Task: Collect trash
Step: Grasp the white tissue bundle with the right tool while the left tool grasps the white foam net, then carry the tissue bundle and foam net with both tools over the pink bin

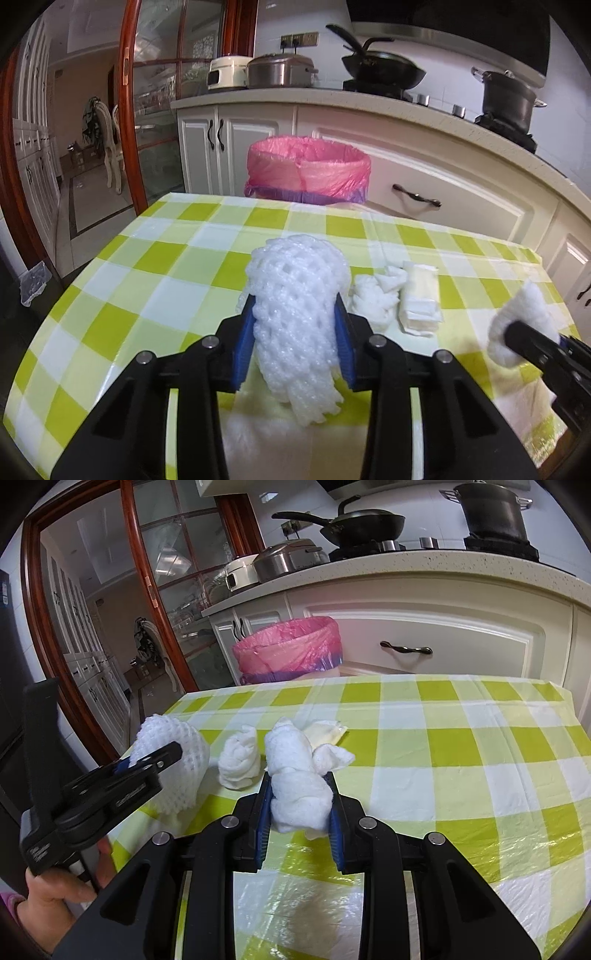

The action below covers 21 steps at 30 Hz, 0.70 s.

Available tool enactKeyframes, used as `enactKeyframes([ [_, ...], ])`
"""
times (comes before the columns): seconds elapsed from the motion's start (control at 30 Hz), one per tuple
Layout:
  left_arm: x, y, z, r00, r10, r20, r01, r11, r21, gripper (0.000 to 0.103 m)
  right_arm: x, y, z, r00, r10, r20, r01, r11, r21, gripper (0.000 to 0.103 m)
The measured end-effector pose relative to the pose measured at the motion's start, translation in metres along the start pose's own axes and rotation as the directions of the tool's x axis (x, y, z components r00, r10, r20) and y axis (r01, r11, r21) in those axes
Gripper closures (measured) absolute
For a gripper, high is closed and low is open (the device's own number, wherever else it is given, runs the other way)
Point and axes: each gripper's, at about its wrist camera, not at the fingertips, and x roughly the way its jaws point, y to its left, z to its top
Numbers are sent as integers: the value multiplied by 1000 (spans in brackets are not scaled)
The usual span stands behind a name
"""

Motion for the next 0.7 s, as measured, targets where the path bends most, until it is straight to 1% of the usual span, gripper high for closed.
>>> enactKeyframes([
  [0.27,-48,-10,-14,998,-27,64,23,998,64,66,-11,10,-1,1000,1,15,-1,1000,-19,76],
  [0.37,-59,-13,-15,996,-33,87,27,997,69,66,-17,12,1,1000,3,25,-2,1000,-25,76],
  [0.5,-74,-15,-11,992,-54,117,47,997,67,66,-28,17,9,999,11,52,-9,999,-39,76],
  [0.7,-89,-18,7,983,-78,164,69,996,63,66,-36,23,29,995,18,97,-12,998,-66,76],
])
